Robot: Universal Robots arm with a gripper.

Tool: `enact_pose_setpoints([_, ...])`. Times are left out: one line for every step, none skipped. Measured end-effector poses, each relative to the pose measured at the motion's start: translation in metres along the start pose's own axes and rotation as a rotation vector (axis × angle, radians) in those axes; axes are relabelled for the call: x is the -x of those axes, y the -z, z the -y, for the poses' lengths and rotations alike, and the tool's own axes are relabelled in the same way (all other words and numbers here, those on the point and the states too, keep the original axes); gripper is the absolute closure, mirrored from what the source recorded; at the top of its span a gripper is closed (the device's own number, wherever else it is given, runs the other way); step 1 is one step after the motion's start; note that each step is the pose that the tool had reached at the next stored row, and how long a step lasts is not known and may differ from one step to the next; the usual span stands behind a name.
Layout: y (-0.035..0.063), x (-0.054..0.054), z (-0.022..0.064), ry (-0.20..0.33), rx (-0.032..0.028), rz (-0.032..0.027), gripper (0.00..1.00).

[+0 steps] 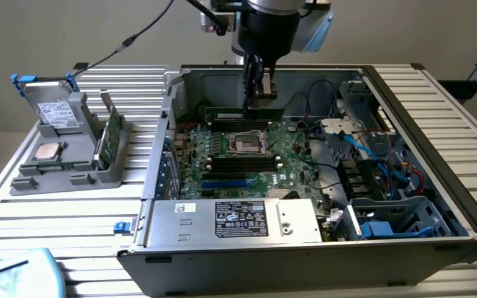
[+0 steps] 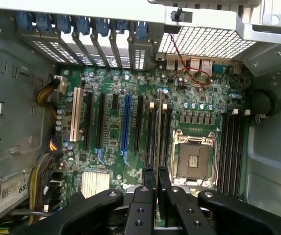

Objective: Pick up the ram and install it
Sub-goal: 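Pick up the ram and move it above insertion slot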

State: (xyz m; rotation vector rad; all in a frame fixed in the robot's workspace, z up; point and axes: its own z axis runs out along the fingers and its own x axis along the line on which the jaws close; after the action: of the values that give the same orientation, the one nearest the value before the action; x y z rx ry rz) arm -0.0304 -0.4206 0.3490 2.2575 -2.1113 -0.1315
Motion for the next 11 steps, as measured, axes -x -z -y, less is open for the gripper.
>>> enact_pose_setpoints([-0.0017,0.0,0.0007,-0.003,-0.0002,0.0004,0.86])
enact_pose_setpoints([-0.0034,0.0,0.0014,-0.006,-0.0004,0.0006,0.86])
enact_pose_setpoints([-0.0051,0.0,0.002,-0.01,-0.0006,0.0009,0.86])
enact_pose_setpoints([-0.0068,0.0,0.0027,-0.013,-0.0008,0.0012,0.86])
enact_pose_setpoints([-0.0086,0.0,0.0034,-0.015,-0.0009,0.0013,0.86])
enact_pose_setpoints([-0.0104,0.0,0.004,-0.017,-0.001,0.0016,0.86])
enact_pose_setpoints([-0.0121,0.0,0.0046,-0.018,-0.0011,0.0017,0.86])
enact_pose_setpoints([-0.0138,0.0,0.0053,-0.019,-0.0012,0.0018,0.86])
enact_pose_setpoints([-0.0153,-0.001,0.0059,-0.02,-0.0014,0.0018,0.86])
enact_pose_setpoints([-0.0167,-0.001,0.0062,-0.021,-0.0019,0.0019,0.86])
enact_pose_setpoints([-0.018,-0.001,0.0065,-0.023,-0.0026,0.002,0.86])
